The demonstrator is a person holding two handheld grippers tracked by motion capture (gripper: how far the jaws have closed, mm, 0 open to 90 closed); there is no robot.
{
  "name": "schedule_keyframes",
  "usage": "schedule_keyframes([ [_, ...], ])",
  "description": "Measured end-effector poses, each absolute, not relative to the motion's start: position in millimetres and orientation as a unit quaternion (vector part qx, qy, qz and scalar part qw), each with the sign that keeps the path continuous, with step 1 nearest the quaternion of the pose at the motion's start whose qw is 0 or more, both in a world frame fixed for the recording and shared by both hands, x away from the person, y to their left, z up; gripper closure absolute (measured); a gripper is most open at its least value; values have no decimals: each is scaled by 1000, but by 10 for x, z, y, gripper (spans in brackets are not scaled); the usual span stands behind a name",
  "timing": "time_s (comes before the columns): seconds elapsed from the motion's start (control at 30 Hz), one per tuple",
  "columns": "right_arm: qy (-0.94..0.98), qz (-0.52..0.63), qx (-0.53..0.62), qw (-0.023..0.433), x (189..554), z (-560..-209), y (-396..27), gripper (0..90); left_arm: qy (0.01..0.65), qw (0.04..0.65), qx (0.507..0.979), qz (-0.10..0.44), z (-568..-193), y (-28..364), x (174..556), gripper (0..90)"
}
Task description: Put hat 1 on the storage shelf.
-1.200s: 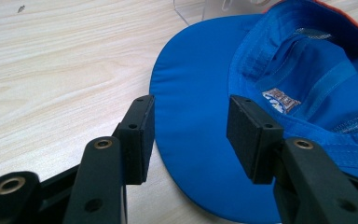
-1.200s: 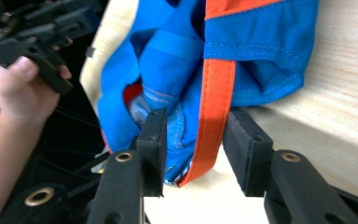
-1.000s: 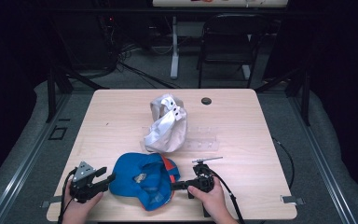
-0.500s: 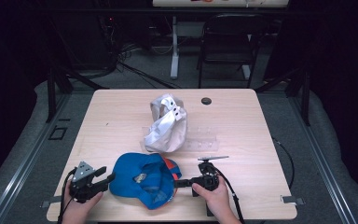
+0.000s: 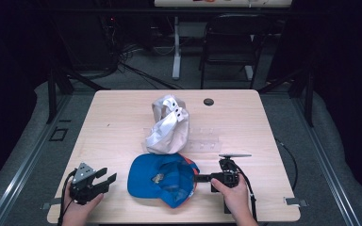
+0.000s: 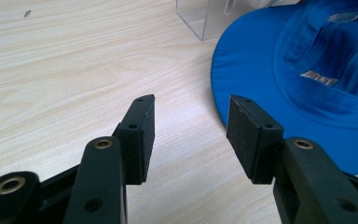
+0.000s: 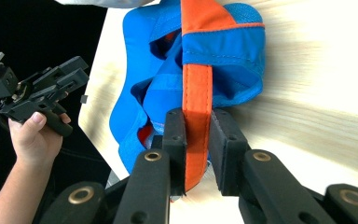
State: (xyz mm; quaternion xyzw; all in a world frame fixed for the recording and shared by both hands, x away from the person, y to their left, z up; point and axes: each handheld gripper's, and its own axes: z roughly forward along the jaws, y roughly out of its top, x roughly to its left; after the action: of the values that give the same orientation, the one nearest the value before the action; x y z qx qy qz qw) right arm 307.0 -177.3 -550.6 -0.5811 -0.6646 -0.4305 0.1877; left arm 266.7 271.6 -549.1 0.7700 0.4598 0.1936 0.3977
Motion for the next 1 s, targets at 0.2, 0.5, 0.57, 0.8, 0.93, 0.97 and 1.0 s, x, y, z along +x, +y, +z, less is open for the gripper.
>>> schedule_keyframes([
  [0.2, -656, -437, -584, 197, 3066, -5480, -1859, 777, 461, 399, 769, 193, -5492, 2710, 2667, 524],
  [0.5, -653, -440, -578, 213, 3069, -5412, -1906, 777, 461, 404, 766, 193, -5508, 2702, 2679, 523],
  [0.57, -656, -440, -574, 216, 3080, -5387, -1918, 777, 461, 402, 767, 193, -5508, 2702, 2680, 523],
  [0.8, -660, -430, -576, 220, 3133, -5235, -1998, 777, 459, 401, 769, 193, -5512, 2695, 2687, 523],
  [0.93, -665, -423, -575, 221, 3152, -5141, -2029, 777, 459, 402, 769, 193, -5512, 2695, 2687, 523],
  [0.97, -666, -423, -572, 226, 3157, -5124, -2042, 777, 459, 402, 769, 192, -5512, 2695, 2687, 523],
  [1.0, -665, -422, -572, 230, 3163, -5103, -2051, 777, 458, 402, 769, 192, -5512, 2695, 2687, 522],
])
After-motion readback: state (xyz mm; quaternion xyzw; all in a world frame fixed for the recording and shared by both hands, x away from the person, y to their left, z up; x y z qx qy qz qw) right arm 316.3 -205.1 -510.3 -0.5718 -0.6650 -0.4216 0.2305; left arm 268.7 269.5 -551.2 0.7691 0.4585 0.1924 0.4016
